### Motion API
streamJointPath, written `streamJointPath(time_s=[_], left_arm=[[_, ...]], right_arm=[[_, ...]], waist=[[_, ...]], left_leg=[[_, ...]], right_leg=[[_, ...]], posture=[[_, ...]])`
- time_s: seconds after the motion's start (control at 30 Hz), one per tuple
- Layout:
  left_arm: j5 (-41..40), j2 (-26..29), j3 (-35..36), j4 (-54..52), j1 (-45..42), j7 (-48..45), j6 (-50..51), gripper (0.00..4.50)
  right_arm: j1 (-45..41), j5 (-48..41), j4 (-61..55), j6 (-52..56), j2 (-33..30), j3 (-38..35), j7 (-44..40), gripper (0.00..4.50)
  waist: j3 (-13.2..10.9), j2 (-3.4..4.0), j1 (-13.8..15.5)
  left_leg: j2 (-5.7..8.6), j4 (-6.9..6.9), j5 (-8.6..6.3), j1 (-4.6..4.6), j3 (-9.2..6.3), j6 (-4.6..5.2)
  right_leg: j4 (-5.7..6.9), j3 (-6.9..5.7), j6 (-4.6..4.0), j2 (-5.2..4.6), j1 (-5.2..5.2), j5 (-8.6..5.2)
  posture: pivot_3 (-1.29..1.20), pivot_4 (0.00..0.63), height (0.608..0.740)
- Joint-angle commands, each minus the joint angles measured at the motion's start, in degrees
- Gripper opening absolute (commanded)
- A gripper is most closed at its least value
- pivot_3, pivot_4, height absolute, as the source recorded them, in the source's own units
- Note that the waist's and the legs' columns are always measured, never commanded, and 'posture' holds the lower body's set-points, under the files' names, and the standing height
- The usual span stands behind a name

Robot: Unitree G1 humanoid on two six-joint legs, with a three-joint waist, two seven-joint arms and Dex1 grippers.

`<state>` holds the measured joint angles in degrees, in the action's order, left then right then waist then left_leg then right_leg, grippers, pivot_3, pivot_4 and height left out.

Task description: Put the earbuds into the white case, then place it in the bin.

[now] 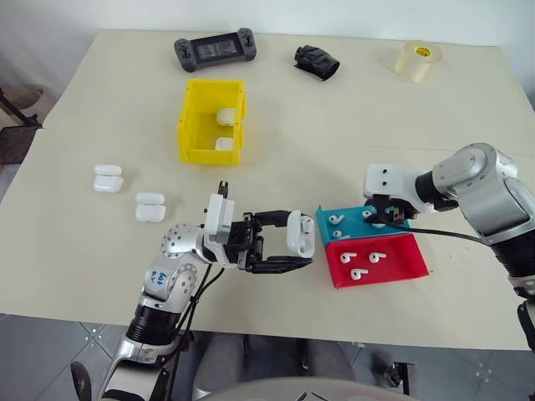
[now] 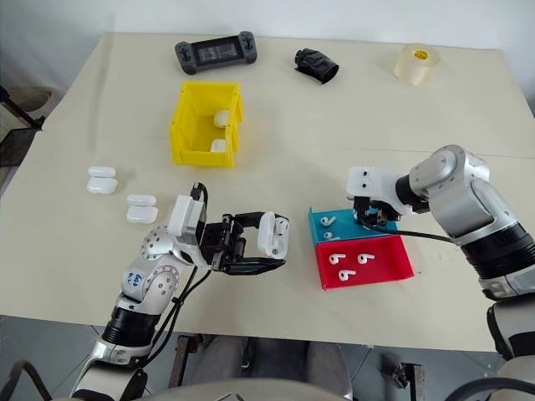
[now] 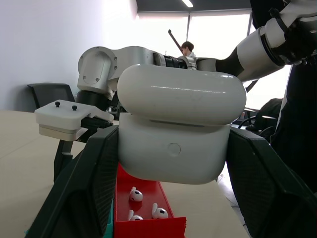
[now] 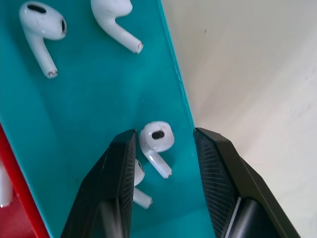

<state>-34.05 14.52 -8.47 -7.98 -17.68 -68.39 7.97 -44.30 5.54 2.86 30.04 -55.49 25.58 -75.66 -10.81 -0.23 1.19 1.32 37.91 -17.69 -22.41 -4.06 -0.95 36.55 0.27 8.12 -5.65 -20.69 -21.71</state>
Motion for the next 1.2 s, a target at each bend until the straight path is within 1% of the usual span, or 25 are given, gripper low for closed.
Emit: streamJointPath(time_s=[0.03, 0.07, 0.13, 0.2, 0.23, 0.27, 0.43, 0.53, 0.67, 0.73, 0.83, 0.93, 0.97, 1.0, 1.03, 1.1, 1.13, 1.2], left_arm=[[-0.3, 0.2, 0.4, -1.1, 0.1, 0.1, -0.8, 2.85], [-0.3, 0.2, 0.5, -1.1, 0.1, 0.1, -0.8, 2.85], [-0.3, 0.3, 0.5, -1.1, 0.1, 0.2, -0.8, 2.85], [-0.3, 0.3, 0.5, -1.1, 0.1, 0.2, -0.8, 2.85], [-0.3, 0.3, 0.5, -1.1, 0.1, 0.2, -0.8, 2.85], [-0.3, 0.3, 0.5, -1.1, 0.0, 0.2, -0.8, 2.85], [-0.3, 0.5, 0.6, -1.1, -0.1, 0.1, -0.6, 2.85], [-0.4, 0.7, 0.6, -1.1, -0.2, 0.0, -0.5, 2.85], [-0.6, 1.1, 0.7, -0.9, -0.5, -0.2, -0.3, 2.85], [-0.7, 1.3, 0.8, -0.9, -0.5, -0.4, -0.2, 2.85], [-0.9, 1.5, 0.8, -0.2, -1.2, -1.1, 0.0, 2.85], [-1.0, 1.3, 0.7, 0.5, -2.1, -1.5, 0.1, 2.85], [-1.1, 1.3, 0.8, 0.8, -2.5, -1.6, 0.2, 2.85], [-1.1, 1.1, 0.8, 1.3, -3.1, -1.7, 0.2, 2.85], [-1.1, 0.9, 0.8, 1.7, -3.6, -1.9, 0.1, 2.85], [-1.2, 0.5, 0.8, 2.6, -4.8, -2.0, 0.2, 2.85], [-1.2, 0.3, 0.8, 2.9, -5.3, -2.1, 0.3, 2.85], [-1.1, -0.2, 0.9, 3.7, -6.2, -2.0, 0.4, 2.85]], right_arm=[[1.0, 1.0, 0.4, -0.7, -0.8, -1.0, -0.8, 1.88], [1.0, 1.1, 0.5, -0.8, -0.7, -1.0, -0.9, 1.88], [1.1, 1.0, 0.5, -0.9, -0.5, -1.1, -1.2, 1.52], [1.1, 1.1, 0.5, -0.9, -0.2, -1.3, -1.2, 1.02], [1.1, 1.2, 0.6, -0.9, -0.1, -1.4, -1.1, 0.66], [1.2, 1.2, 0.6, -0.9, 0.1, -1.5, -0.8, 0.55], [1.9, 0.7, -0.5, -0.2, 0.4, -2.4, -0.3, 0.55], [1.9, -0.7, -1.3, 0.6, 0.4, -4.7, 0.4, 0.55], [2.8, -10.5, -7.3, 9.4, 2.4, -15.5, 1.6, 0.55], [4.0, -12.6, -9.4, 10.0, 2.3, -17.8, 2.1, 0.55], [9.5, -20.4, -14.9, 8.2, 3.8, -27.2, 2.3, 0.55], [15.4, -27.4, -20.2, 10.6, 5.6, -35.5, 4.5, 0.55], [17.7, -30.0, -22.6, 12.0, 7.0, -38.7, 6.3, 0.55], [20.4, -34.1, -25.8, 12.3, 9.8, -43.2, 8.2, 0.55], [22.4, -39.9, -28.9, 14.6, 12.9, -47.6, 10.9, 0.55], [26.1, -51.7, -35.0, 21.1, 19.4, -55.0, 19.8, 0.55], [27.5, -56.3, -37.3, 22.9, 21.9, -57.0, 24.3, 0.55], [30.8, -62.6, -41.6, 22.5, 25.3, -58.7, 29.7, 0.55]], waist=[[0.0, 0.00, 0.0], [0.0, 0.00, 0.0], [0.0, 0.00, 0.0], [0.0, 0.00, 0.0], [0.0, 0.00, 0.0], [0.0, 0.00, 0.0], [0.0, 0.00, 0.0], [0.0, 0.00, 0.0], [0.0, 0.04, 0.0], [0.0, 0.04, 0.0], [0.0, 0.03, 0.3], [0.0, 0.03, 0.4], [0.0, 0.03, 0.3], [0.0, 0.03, 0.3], [0.0, 0.02, 0.3], [0.0, 0.03, 0.3], [0.0, 0.03, 0.2], [0.0, 0.03, 0.2]], left_leg=[[0.00, 0.00, 0.00, 0.00, 0.00, 0.00], [0.00, 0.00, 0.00, 0.00, 0.00, 0.00], [0.00, 0.00, 0.00, 0.00, 0.00, 0.00], [0.00, 0.00, 0.00, 0.00, 0.00, 0.00], [0.00, 0.01, 0.00, 0.00, 0.00, 0.00], [0.00, 0.02, 0.00, 0.01, 0.00, 0.00], [-0.01, 0.04, 0.00, 0.01, 0.00, 0.00], [-0.01, 0.04, 0.00, 0.01, 0.00, 0.00], [-0.01, 0.03, 0.00, -0.01, 0.00, 0.00], [-0.01, 0.02, 0.00, -0.02, 0.00, -0.01], [-0.01, -0.02, -0.01, -0.01, -0.03, -0.01], [0.03, 0.00, -0.01, -0.03, -0.08, 0.00], [0.04, 0.01, -0.01, -0.04, -0.08, 0.00], [0.05, 0.04, -0.01, -0.03, -0.05, 0.01], [0.05, 0.03, -0.01, -0.03, -0.06, 0.01], [0.00, 0.04, -0.01, -0.01, -0.09, 0.00], [0.00, 0.02, -0.01, -0.01, -0.09, -0.01], [0.00, 0.05, 0.00, 0.01, -0.07, -0.01]], right_leg=[[0.00, -0.01, 0.00, 0.00, 0.00, 0.00], [0.00, -0.01, 0.00, 0.00, 0.00, 0.00], [0.00, -0.01, 0.00, 0.00, 0.00, 0.00], [0.00, -0.01, 0.00, 0.00, 0.01, 0.00], [0.00, -0.01, 0.00, 0.00, 0.01, 0.00], [0.00, -0.01, 0.00, 0.01, 0.01, 0.00], [0.03, 0.00, 0.00, 0.01, 0.01, 0.00], [0.04, 0.00, 0.00, 0.01, 0.01, 0.00], [0.05, 0.00, 0.00, 0.01, -0.02, 0.00], [0.07, 0.00, 0.00, 0.00, -0.03, 0.00], [0.03, -0.03, 0.00, 0.01, 0.00, 0.00], [0.01, -0.12, 0.02, -0.03, 0.05, 0.01], [0.00, -0.11, 0.04, -0.04, 0.06, 0.02], [0.01, -0.10, 0.06, -0.04, 0.07, 0.03], [0.01, -0.10, 0.07, -0.03, 0.08, 0.04], [0.07, -0.13, 0.07, 0.02, 0.09, 0.04], [0.10, -0.12, 0.07, 0.02, 0.08, 0.04], [0.24, -0.10, 0.07, 0.01, 0.08, 0.04]], posture=[[0.00, 0.150, 0.740], [0.00, 0.150, 0.740], [0.00, 0.150, 0.740], [0.00, 0.150, 0.740], [0.00, 0.150, 0.740], [0.00, 0.150, 0.740], [0.00, 0.150, 0.740], [0.00, 0.150, 0.740], [0.00, 0.150, 0.740], [0.00, 0.150, 0.740], [0.00, 0.150, 0.740], [0.00, 0.150, 0.740], [0.00, 0.150, 0.740], [0.00, 0.150, 0.740], [0.00, 0.150, 0.740], [0.00, 0.150, 0.740], [0.00, 0.150, 0.740], [0.00, 0.150, 0.740]])
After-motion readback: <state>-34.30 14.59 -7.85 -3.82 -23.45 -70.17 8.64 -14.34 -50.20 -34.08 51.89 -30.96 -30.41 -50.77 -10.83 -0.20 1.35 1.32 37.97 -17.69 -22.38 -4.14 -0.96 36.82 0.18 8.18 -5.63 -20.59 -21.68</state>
